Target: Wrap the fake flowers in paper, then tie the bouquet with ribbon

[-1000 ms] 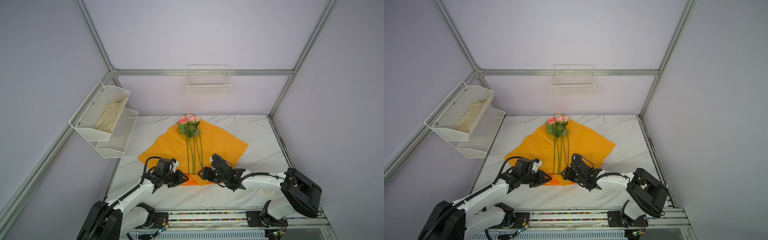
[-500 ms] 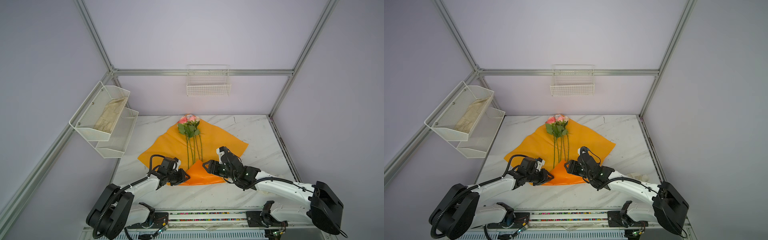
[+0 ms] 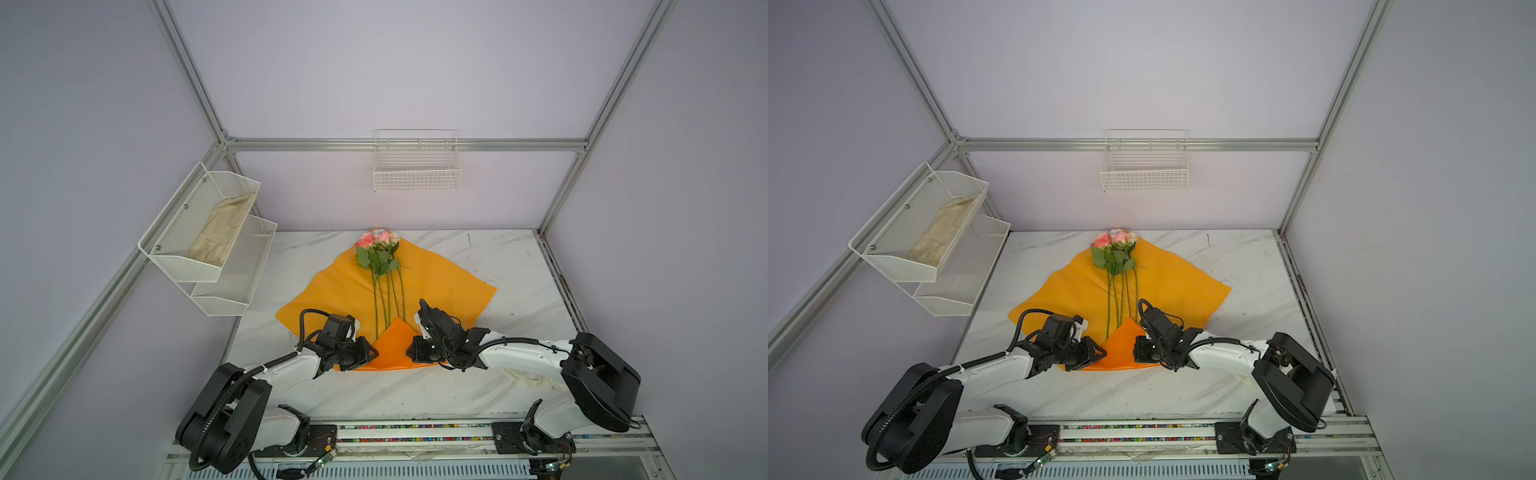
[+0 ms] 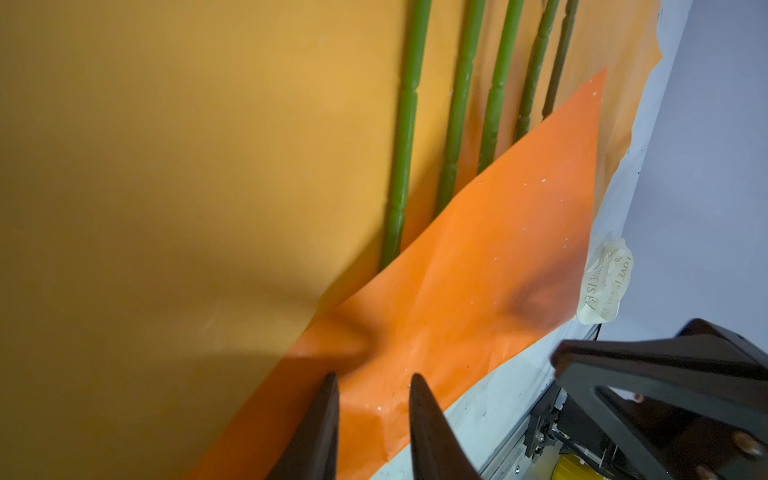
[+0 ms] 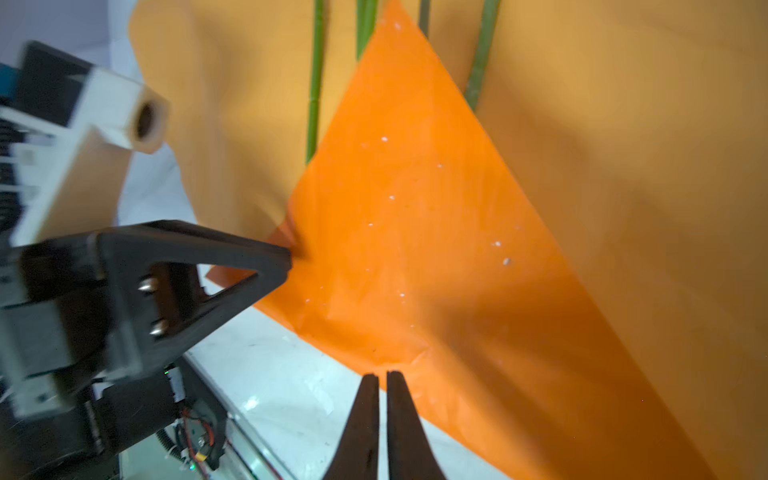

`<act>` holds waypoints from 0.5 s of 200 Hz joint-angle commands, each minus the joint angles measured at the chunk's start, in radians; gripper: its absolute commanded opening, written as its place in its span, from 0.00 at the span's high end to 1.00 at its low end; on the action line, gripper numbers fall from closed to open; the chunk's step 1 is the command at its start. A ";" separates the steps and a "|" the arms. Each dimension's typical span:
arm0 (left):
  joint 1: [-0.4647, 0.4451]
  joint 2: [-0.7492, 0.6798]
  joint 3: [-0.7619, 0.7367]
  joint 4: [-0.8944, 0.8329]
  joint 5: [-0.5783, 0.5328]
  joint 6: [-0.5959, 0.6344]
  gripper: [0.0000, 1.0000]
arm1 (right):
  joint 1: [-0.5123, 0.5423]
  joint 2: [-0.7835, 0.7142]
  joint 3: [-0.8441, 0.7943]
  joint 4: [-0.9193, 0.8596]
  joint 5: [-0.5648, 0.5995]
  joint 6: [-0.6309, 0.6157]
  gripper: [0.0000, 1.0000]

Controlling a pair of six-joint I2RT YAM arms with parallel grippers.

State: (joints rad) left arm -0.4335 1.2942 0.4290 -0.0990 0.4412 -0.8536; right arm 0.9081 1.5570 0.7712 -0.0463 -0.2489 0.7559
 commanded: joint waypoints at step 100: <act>-0.004 -0.222 -0.045 -0.186 -0.045 -0.007 0.64 | -0.002 0.062 0.046 -0.108 0.125 0.015 0.89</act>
State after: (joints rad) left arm -0.4335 1.1213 0.4259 -0.2195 0.4484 -0.8471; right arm 0.9089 1.6394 0.8124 -0.1108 -0.1696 0.7601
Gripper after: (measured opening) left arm 0.364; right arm 0.109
